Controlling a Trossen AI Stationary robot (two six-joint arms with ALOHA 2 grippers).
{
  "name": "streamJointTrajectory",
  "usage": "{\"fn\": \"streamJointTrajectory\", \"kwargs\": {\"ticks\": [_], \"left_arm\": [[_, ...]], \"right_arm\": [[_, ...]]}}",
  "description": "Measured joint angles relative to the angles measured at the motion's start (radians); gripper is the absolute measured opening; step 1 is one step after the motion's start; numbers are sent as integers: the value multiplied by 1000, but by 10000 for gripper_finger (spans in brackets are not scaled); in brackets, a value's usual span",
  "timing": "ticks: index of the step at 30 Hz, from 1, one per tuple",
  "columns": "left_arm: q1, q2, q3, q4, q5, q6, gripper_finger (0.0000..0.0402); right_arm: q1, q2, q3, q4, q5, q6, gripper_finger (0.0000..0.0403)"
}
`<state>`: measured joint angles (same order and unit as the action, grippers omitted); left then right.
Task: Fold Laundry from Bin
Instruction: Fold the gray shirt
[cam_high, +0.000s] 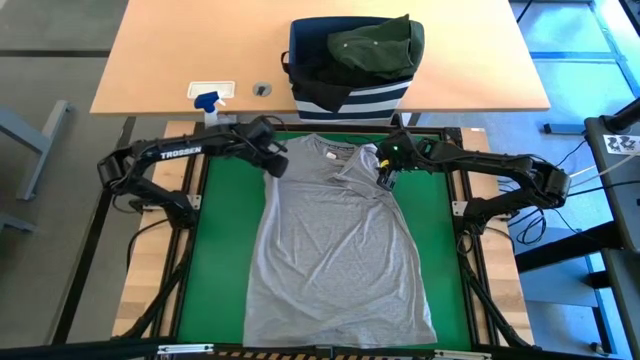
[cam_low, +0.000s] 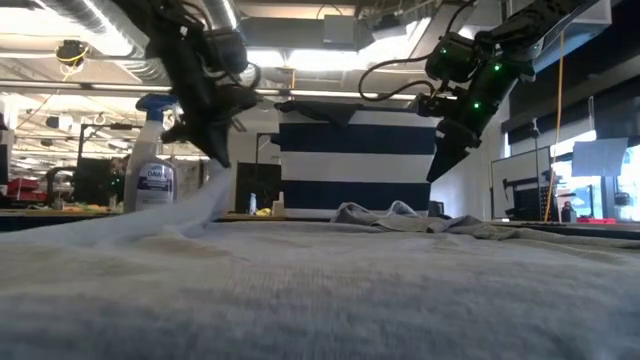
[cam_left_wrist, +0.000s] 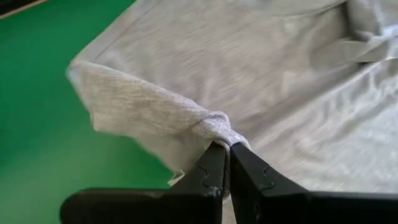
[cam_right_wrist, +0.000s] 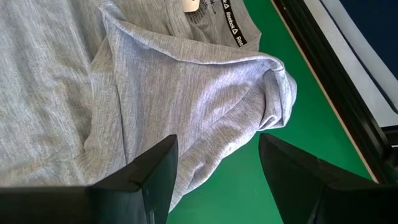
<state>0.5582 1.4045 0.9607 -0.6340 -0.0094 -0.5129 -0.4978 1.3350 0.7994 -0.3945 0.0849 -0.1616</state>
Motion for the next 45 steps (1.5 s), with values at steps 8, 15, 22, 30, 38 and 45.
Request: {"fn": "streamJointTrajectory", "kwargs": {"ticks": [8,15,22,30,38,45], "left_arm": [[-48,104,1,64,-8,15,51],[-49,127,12,201,245,113,142],[-40,41,140,-51,-48,257,175],[14,59,-6,-53,-39,258,176],[55,182,-134,312,81,210,176],[68,307,-130,469,83,228,176]], "right_arm": [[0,0,0,-4,0,0,225],[0,0,0,-5,0,0,225],[0,0,0,-6,0,0,225],[0,0,0,-5,-1,26,225],[0,0,0,-5,-1,45,225],[0,0,0,-5,-1,60,225]]}}
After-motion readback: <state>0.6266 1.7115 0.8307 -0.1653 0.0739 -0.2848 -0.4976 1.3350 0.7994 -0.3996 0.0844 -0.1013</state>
